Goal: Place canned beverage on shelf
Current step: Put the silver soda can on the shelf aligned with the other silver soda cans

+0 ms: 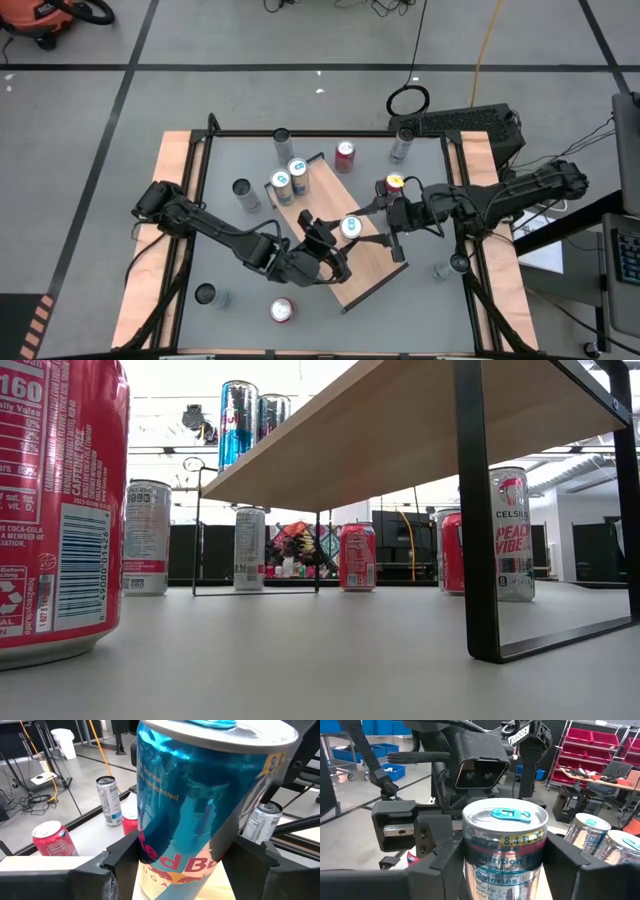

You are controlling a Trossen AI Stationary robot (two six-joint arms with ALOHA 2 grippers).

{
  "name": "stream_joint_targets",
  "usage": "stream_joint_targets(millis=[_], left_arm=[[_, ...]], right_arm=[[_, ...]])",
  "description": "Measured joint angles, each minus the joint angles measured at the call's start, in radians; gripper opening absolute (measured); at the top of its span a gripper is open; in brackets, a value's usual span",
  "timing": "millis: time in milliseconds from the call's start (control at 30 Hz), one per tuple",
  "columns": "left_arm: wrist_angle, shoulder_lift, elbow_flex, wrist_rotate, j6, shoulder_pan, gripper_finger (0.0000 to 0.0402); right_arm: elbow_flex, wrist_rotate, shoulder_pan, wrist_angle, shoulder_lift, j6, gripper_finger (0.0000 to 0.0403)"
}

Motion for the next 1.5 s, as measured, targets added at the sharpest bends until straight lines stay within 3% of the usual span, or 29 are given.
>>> stream_joint_targets(millis=[167,433,567,1167,1333,1500], left_arm=[[-0.006,0.000,0.000,0.000,0.005,0.000,0.0238],[-0.019,0.000,0.000,0.032,0.004,0.000,0.0238],[-0.022,0.000,0.000,0.034,0.005,0.000,0.0239],[-0.023,0.000,0.000,0.028,-0.008,0.000,0.0244],[-0.016,-0.001,0.000,0.025,0.017,-0.007,0.0293],[-0.021,-0.019,0.001,0.002,0.062,-0.032,0.0347]], right_arm=[[0.001,0.000,0.000,-0.016,0.000,-0.022,0.0194],[0.001,-0.027,-0.001,-0.024,0.008,-0.047,0.0279],[0.000,-0.029,-0.004,0.002,0.022,-0.056,0.0294],[0.000,-0.026,-0.006,0.031,0.038,-0.073,0.0207],[-0.001,-0.047,-0.026,0.019,0.036,-0.080,0.0207],[-0.002,-0.191,-0.107,0.021,0.030,-0.080,0.0207]])
